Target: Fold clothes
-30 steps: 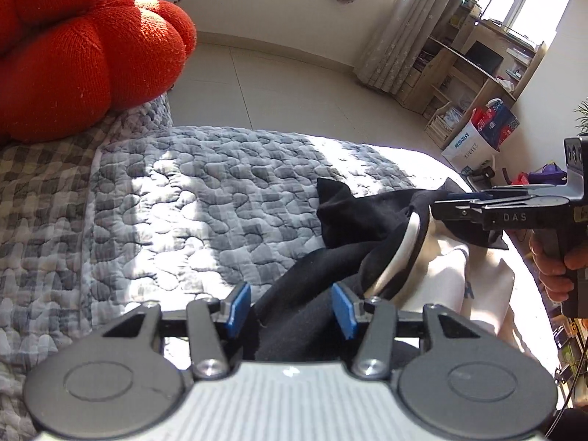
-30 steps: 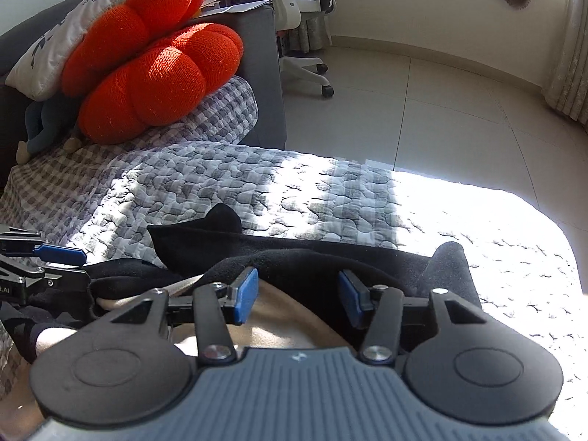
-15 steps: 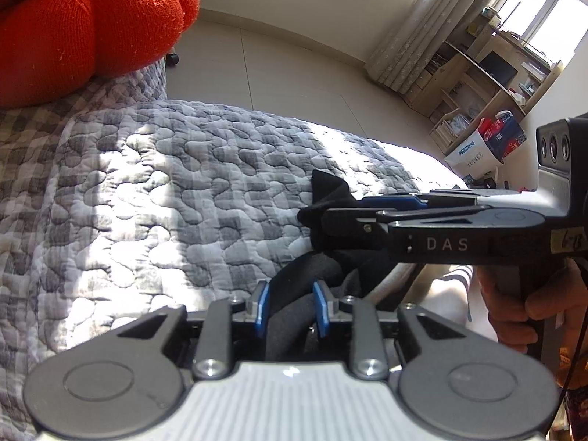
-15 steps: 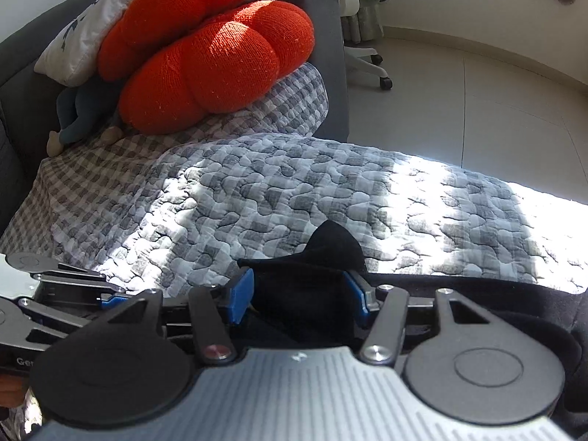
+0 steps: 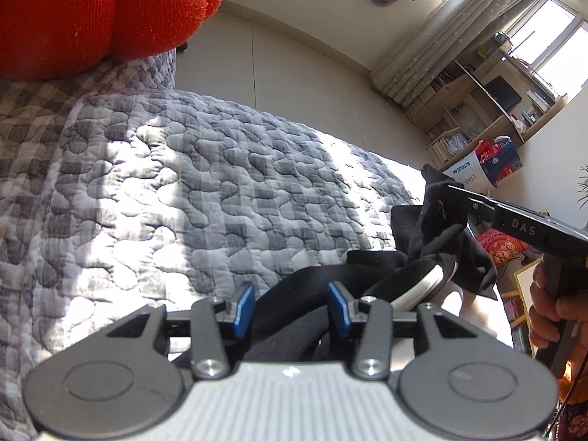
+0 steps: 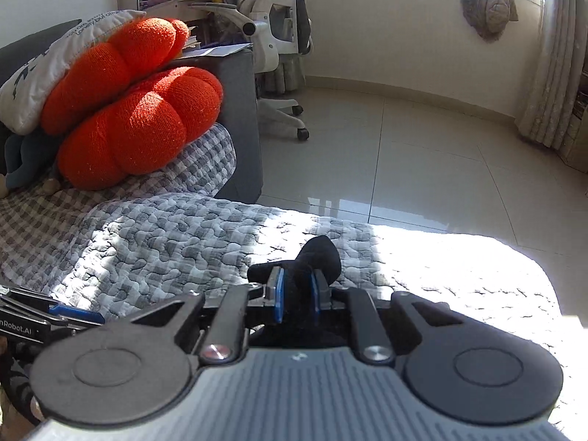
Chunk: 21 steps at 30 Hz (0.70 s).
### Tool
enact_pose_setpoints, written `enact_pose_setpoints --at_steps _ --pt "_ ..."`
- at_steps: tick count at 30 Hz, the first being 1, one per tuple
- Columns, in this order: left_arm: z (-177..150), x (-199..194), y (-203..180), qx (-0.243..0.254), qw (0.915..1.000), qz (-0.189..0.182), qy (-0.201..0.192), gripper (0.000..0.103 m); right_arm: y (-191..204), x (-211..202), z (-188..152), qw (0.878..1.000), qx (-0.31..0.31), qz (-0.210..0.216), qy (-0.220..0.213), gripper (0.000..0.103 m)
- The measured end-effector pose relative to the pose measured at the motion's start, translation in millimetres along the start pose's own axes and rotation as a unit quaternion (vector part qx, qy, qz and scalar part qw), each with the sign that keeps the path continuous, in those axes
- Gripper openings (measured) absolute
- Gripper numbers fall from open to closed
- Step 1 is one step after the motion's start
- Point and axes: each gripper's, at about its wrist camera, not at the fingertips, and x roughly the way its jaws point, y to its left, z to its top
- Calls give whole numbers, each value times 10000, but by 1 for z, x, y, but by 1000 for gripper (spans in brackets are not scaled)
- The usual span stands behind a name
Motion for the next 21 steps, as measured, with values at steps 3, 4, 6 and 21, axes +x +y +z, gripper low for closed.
enact_pose_setpoints --at_steps 3,4,6,21 --pt "2 8 -3 -51 9999 -116 62 45 -20 -14 -4 9998 141 -158 -59 16" --pt "2 9 -5 -33 9999 -125 72 45 -26 -18 -6 9996 180 -197 -64 16" --pt "1 10 -11 74 9999 -124 79 44 -36 -24 -11 9993 231 -283 -76 16" --pt "5 -72 -28 317 9783 934 -1821 1 -78 -54 -26 9942 623 -818 -313 16"
